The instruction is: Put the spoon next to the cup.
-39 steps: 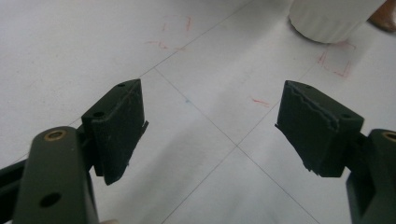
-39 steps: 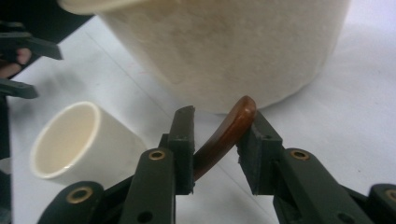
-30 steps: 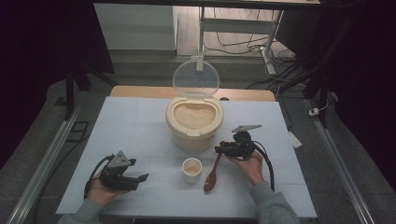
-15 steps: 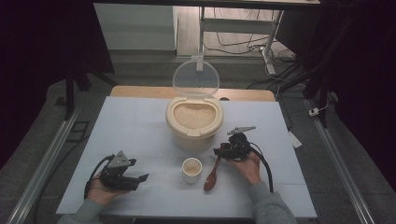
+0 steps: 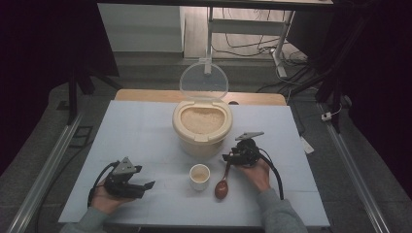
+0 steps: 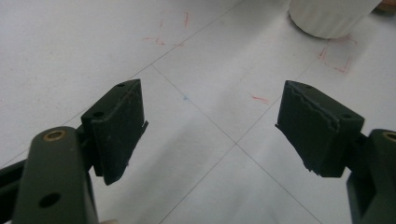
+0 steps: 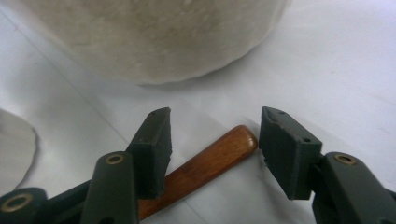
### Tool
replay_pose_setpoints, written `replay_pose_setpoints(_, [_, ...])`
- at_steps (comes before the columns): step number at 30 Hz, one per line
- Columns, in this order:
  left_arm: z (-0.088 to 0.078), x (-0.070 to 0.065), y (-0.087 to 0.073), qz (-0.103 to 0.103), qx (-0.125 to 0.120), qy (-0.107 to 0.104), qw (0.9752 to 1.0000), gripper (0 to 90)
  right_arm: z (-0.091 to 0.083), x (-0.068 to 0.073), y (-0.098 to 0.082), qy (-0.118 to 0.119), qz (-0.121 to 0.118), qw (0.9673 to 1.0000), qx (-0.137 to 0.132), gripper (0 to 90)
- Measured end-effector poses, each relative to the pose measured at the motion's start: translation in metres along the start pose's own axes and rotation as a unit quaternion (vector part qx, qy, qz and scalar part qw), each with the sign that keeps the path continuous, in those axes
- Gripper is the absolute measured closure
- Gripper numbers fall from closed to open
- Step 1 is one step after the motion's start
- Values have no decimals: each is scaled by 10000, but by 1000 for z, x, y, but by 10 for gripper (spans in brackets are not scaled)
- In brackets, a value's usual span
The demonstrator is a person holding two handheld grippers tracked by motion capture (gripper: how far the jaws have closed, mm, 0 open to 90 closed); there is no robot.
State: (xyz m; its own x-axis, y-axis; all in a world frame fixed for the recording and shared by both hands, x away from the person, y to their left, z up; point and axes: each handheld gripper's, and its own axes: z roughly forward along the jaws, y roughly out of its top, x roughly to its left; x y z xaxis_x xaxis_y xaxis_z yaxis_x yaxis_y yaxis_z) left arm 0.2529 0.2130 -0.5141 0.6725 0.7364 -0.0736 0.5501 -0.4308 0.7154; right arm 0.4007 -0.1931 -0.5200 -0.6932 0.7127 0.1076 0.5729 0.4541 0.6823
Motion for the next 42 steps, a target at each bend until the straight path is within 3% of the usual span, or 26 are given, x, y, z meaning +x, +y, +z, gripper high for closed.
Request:
replay_pose_setpoints(5, [-1, 0, 0, -6, -21, 5, 10000, 226, -14, -5, -1, 14, 155, 9994, -307, 430])
replay_pose_setpoints(18, [-3, 1, 0, -104, -97, 5, 9999, 223, -64, 0, -18, 375, -221, 9955, -843, 449])
replay_pose_setpoints(27, [-3, 1, -1, -98, -98, 34, 9999, 221, -96, 4, -42, 471, -457, 9937, -913, 447])
replay_pose_setpoints(34, [-3, 1, -1, -100, -110, 58, 9999, 220, -119, 3, -65, 416, -575, 9930, -949, 447])
replay_pose_setpoints(42, [-4, 0, -1, -97, -146, 80, 9998, 220, -131, -3, -82, 435, -521, 9931, -954, 447])
